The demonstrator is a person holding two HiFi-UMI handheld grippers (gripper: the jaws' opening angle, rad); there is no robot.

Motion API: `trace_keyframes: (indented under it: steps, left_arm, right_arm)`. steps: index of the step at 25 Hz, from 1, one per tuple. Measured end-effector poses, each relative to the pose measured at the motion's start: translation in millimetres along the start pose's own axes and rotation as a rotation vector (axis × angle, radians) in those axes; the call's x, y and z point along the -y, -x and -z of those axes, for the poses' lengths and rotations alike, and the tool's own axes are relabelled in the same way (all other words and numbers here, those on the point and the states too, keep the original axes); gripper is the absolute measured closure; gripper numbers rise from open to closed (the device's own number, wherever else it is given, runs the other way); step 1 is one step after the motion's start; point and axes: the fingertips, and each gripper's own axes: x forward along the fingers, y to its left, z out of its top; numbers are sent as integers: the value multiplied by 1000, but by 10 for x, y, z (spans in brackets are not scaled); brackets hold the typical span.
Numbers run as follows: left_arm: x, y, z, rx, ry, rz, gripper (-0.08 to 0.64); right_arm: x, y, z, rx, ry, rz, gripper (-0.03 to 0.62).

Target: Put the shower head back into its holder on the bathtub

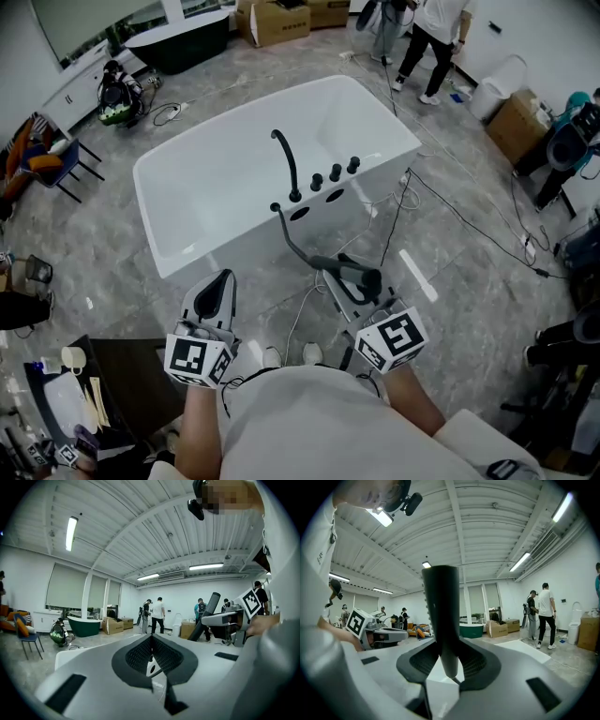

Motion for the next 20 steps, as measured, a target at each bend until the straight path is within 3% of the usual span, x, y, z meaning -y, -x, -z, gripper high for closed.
trace_keyframes:
  steps: [8,20]
  left_arm:
    - [228,3,83,-8,8,-56,549]
    - [274,-169,18,-5,-7,-57,549]
  right_arm:
    - [129,109,53,13,-3,-68,449]
    - [177,-23,28,23,-2,-114,449]
